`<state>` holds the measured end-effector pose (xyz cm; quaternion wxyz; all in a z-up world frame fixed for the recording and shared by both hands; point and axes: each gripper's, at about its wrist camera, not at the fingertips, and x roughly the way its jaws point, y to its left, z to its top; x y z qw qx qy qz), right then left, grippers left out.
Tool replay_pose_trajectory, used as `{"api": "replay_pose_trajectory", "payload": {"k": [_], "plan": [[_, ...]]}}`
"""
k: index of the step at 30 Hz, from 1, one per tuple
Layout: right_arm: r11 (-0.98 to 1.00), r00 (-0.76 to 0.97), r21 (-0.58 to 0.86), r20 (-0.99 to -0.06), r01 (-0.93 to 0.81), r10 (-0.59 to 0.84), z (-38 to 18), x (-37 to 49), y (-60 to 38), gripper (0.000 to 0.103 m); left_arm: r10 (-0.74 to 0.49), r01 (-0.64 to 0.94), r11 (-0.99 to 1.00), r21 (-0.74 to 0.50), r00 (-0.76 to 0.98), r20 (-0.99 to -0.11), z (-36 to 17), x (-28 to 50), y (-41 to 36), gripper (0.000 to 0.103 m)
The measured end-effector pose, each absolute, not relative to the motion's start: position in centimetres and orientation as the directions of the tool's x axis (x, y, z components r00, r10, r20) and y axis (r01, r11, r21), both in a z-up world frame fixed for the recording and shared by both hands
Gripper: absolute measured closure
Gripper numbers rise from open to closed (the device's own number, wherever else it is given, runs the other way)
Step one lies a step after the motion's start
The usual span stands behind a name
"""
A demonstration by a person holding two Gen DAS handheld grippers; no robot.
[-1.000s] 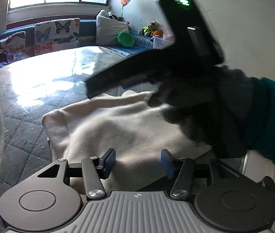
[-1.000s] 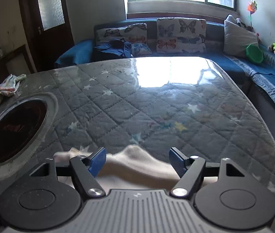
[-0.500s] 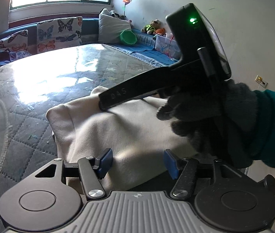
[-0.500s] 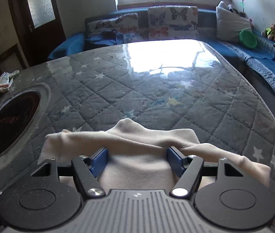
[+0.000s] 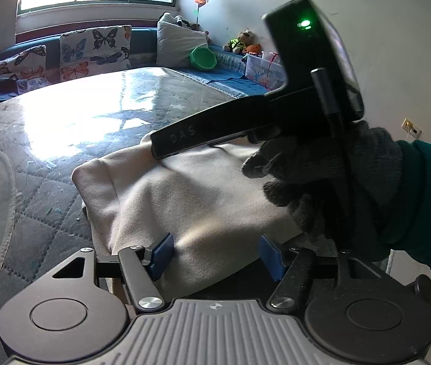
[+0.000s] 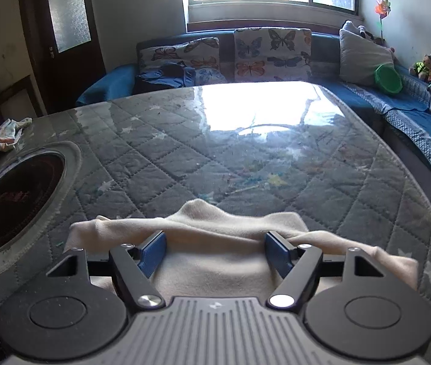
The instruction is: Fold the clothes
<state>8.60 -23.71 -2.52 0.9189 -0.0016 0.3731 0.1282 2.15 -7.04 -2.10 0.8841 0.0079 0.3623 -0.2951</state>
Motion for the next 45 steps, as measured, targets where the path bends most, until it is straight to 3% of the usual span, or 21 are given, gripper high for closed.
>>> {"api": "replay_pose_trajectory", "payload": {"k": [11, 14, 21, 29, 38, 45], "plan": [[0.891, 0.610, 0.012, -0.725, -0.453, 0.320, -1.9, 8.3, -18.5, 0.029, -0.509, 0.504, 0.838, -0.211, 0.582, -0.634, -1.7, 1.8, -5.8, 0.032], [0.876, 0.600, -0.029, -0.739, -0.482, 0.306, -2.6, 8.7, -16.8, 0.024, -0.510, 0.507, 0.837, -0.208, 0.581, -0.635, -1.9, 1.6, -5.8, 0.029], [0.900, 0.607, 0.039, -0.725, -0.435, 0.325, -2.3, 10.0, -17.5, 0.022, -0.511, 0.507, 0.836, -0.208, 0.583, -0.632, -2.0, 1.5, -5.7, 0.026], [0.926, 0.669, 0.013, -0.688, -0.378, 0.283, 0.9, 7.2, -22.1, 0.022, -0.523, 0.510, 0.831, -0.221, 0.582, -0.623, -1.6, 1.3, -5.1, 0.024], [0.981, 0.688, 0.101, -0.701, -0.164, 0.187, -2.0, 3.6, -29.7, 0.024, -0.516, 0.514, 0.832, -0.209, 0.578, -0.632, -1.6, 1.0, -5.2, 0.023], [0.984, 0.721, 0.136, -0.670, -0.112, 0.174, -1.5, 5.5, -31.1, 0.024, -0.512, 0.515, 0.833, -0.204, 0.576, -0.637, -1.7, 1.1, -5.1, 0.022]]}}
